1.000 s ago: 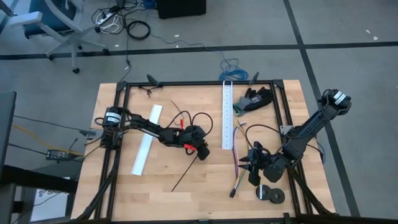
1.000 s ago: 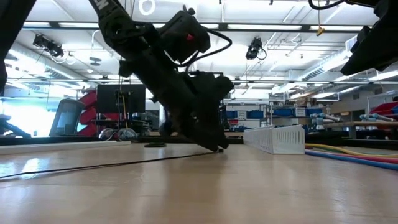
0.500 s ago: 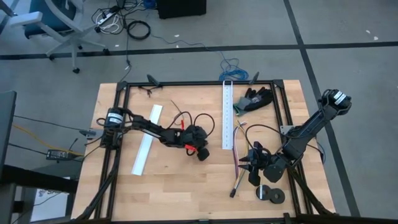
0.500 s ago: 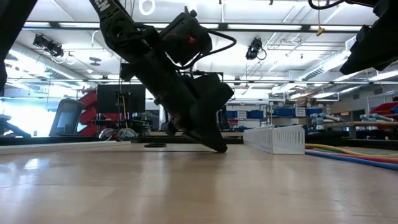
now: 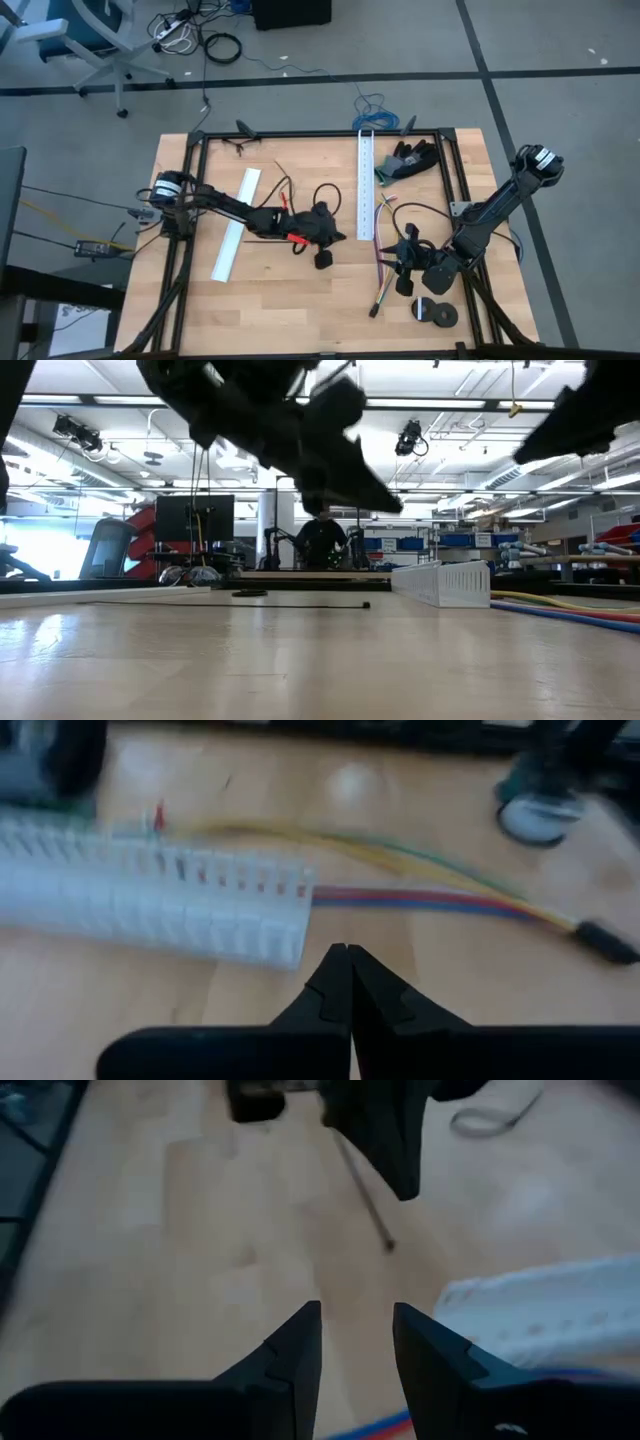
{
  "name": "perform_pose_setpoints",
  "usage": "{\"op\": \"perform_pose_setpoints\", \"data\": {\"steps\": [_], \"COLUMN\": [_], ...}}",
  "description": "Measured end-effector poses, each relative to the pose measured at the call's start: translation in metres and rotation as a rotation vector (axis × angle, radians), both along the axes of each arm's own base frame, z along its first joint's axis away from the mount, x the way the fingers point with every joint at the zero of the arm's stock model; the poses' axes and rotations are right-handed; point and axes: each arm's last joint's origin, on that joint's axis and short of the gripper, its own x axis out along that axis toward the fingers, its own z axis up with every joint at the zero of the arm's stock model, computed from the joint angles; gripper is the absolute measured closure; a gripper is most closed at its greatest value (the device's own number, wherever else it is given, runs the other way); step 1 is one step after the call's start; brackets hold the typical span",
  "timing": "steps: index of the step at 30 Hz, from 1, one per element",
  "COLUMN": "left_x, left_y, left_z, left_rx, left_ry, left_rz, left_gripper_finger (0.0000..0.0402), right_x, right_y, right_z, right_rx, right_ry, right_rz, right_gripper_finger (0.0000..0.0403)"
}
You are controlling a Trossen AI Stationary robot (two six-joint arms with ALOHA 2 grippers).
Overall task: Ziptie cables
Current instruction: Prepare the black zip tie
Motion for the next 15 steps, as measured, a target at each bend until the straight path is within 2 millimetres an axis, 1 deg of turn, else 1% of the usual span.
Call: {"op": "perform_pose_setpoints", "data": {"steps": [3,6,10,15], "left_x": [-0.003,-0.006,-0.009,-0.010], "left_y": [-0.004,-0.004,-0.002,-0.002], "left_z": [0.006,0.008,-0.003,-0.009], "left_rx": [0.013,0.031,0.054,0.058], "left_ry": [-0.006,0.024,0.109,0.151], "left_rz": [-0.045,-0.023,-0.004,-0.007], "left_gripper_finger": [0.0401,0.0401,0.0392,0.0361], "right_x": [0.008,0.015,0.022,0.027], "right_y": [0.000,0.000,0.002,0.005], "right_z": [-0.008,-0.019,-0.032,-0.041], "right_rx": [-0.040,-0.054,-0.046,-0.039], "right_ry": [0.003,0.041,0.082,0.091], "right_rz": [-0.020,-0.034,-0.025,-0.019], "right_gripper_finger": [0.0289,0.0289,0.0289,0.0289]}}
